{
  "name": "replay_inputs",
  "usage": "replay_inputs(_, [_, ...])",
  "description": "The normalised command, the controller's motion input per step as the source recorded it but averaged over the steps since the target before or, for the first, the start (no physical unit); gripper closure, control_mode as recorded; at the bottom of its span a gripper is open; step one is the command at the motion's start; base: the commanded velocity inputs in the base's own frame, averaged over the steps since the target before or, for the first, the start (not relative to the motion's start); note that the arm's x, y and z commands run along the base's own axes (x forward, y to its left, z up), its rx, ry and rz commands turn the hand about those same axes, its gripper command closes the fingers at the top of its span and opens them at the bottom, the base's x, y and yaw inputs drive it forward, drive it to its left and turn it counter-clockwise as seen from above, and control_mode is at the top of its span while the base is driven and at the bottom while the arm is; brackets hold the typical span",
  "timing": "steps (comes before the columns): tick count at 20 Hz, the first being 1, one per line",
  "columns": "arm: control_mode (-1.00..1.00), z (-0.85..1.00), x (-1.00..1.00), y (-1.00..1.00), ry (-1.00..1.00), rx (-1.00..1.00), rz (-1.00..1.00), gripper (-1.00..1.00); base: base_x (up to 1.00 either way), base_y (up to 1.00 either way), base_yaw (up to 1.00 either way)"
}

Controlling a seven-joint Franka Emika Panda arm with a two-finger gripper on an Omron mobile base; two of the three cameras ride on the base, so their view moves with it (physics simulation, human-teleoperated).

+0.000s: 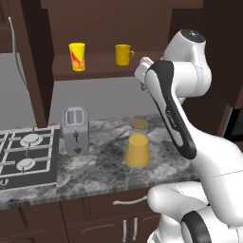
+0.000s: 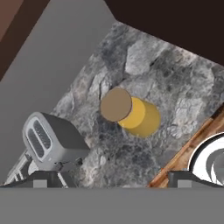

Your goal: There is a tray on the dining counter. Grab the cup, mug, and pitcher and place them on the tray. The pitcher may be placed next to the tray if it cannot fit the tray.

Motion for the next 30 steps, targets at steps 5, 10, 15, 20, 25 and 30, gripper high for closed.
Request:
replay_inputs(5, [-1.00, 0.44, -0.05, 0.03, -0.22, 0.14, -0.05, -1.00, 0.00, 0.00, 0.00])
replay_inputs(10, [-1.00, 0.53, -0.03, 0.16, -0.19, 0.10, -0.07, -1.00, 0.00, 0.00, 0.00])
replay_inputs(15, [-1.00, 0.36, 0.10, 0.22, -0.05, 0.10, -0.02, -1.00, 0.00, 0.00, 0.00])
replay_inputs(20, [-1.00, 0.32, 0.09, 0.06, 0.00, 0.16, 0.05, -1.00, 0.00, 0.00, 0.00])
replay_inputs(25, [-1.00, 0.22, 0.02, 0.13, 0.00, 0.11, 0.02, -1.00, 0.00, 0.00, 0.00])
replay_inputs(30, [-1.00, 0.02, 0.01, 0.21, -0.02, 0.10, 0.00, -1.00, 0.00, 0.00, 0.00])
